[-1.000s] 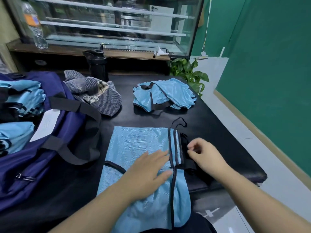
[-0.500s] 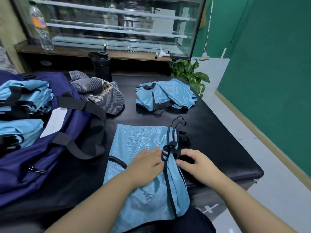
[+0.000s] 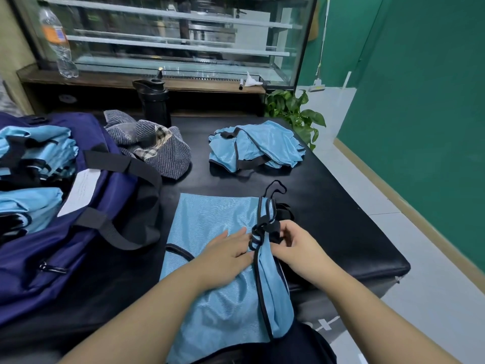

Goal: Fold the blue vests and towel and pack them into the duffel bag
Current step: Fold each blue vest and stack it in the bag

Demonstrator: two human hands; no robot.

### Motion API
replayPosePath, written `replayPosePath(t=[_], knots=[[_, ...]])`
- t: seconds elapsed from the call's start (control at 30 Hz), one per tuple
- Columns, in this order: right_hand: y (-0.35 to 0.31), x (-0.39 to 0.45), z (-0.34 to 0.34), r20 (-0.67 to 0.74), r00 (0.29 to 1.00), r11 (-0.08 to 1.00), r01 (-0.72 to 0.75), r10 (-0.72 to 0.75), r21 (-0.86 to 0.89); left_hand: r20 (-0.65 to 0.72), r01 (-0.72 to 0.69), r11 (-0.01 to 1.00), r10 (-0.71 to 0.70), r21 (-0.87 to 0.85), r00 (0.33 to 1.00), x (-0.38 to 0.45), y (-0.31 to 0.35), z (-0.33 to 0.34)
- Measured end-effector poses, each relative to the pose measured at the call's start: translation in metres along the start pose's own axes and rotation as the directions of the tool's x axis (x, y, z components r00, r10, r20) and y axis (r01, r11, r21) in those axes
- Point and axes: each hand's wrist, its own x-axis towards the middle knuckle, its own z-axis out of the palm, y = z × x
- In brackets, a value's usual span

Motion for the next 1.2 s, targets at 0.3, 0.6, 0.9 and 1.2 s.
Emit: replayPosePath(t=[0.3,0.6,0.9,1.2], knots=[[-0.001,-0.002,-0.006,0.043,0.999,0.989,0.017,-0.023,0.145,0.006,0.107,0.969,-0.108,-0.225,0.994,0.002,-0.015,0.001],[-0.006,0.006,-0.007,0.049,0.999,0.939,-0.027,0.011,0.343,0.007,0.045,0.999,-0.045,-0.022,0.999,-0.002,0.002,-0.002],[0.008,-0.012,-0.067,0.099,0.992,0.997,-0.075,0.074,0.006,0.012,0.082,0.996,-0.083,0.025,0.997,-0.003,0.004,-0.003],[0.01,-0.01,-0.038,0.028,0.997,0.907,0.08,-0.075,-0.414,-0.03,0.085,0.941,-0.08,0.329,0.996,-0.004,0.018,0.004]])
